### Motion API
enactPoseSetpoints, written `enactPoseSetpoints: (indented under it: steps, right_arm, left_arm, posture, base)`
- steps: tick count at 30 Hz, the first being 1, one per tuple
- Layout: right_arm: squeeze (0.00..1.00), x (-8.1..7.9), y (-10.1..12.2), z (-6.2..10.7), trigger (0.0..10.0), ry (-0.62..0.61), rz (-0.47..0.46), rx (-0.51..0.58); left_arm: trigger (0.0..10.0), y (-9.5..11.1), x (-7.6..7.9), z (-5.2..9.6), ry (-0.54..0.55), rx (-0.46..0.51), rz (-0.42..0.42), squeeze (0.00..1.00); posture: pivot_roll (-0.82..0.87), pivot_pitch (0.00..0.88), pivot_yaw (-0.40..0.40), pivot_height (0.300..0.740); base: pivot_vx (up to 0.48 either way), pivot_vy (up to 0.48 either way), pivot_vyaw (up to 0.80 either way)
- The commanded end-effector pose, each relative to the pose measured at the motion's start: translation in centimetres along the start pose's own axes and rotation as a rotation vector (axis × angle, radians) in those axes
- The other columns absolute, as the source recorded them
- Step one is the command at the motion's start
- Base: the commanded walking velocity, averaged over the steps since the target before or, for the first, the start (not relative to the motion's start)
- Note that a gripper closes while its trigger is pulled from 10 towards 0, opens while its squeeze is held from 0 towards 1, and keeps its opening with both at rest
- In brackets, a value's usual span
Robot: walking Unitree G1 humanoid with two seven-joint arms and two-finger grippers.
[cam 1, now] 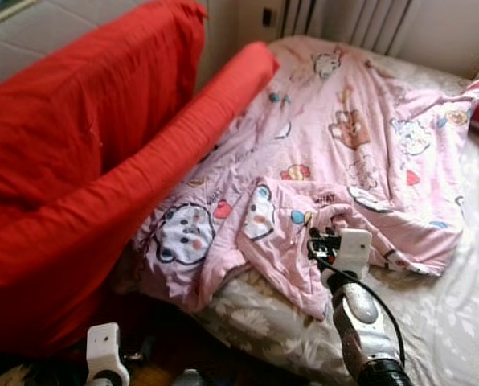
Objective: Clean up the room
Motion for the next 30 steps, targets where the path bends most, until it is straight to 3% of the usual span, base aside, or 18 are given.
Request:
enactPoseSetpoints:
  steps: [1,8,19,30]
  right_arm:
    - [0.0,1.8,-1.3,0.5,10.0,-0.067,-0.014,-0.058]
    - [0.0,3.2,-2.1,0.7,10.0,-0.132,-0.027,-0.101]
    - [0.0,2.0,-1.4,0.3,10.0,-0.071,-0.013,-0.071]
    - [0.0,1.3,-1.6,0.4,10.0,-0.028,-0.008,-0.069]
  left_arm:
    - [10.0,-1.2,0.2,0.4,-0.008,-0.034,-0.002,0.0]
    - [10.0,-1.2,0.3,0.4,-0.013,-0.031,-0.002,0.0]
    - [10.0,-1.3,0.4,0.5,-0.02,-0.03,-0.001,0.0]
    - [10.0,-1.3,0.4,0.5,-0.022,-0.033,-0.002,0.0]
  posture:
    - [0.12,0.226,-0.026,0.74]
    - [0.12,0.227,-0.025,0.74]
    - [0.12,0.23,-0.023,0.74]
    - [0.12,0.223,-0.022,0.677]
  base:
    - [0.0,0.0,0.0]
    - [0.0,0.0,0.0]
    - [0.0,0.0,0.0]
    - [0.0,0.0,0.0]
Point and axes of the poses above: a point about 5 cm out from each wrist's last joint towards the gripper, its own z axis pointing back from the gripper into the wrist, its own y axis along the axis of the wrist's last joint, x = y × z, the point moved 5 cm from there along -z, pointing out of the wrist towards the gripper, and after that the axes turned 9 degrees about -z, right-handed, at the moved point
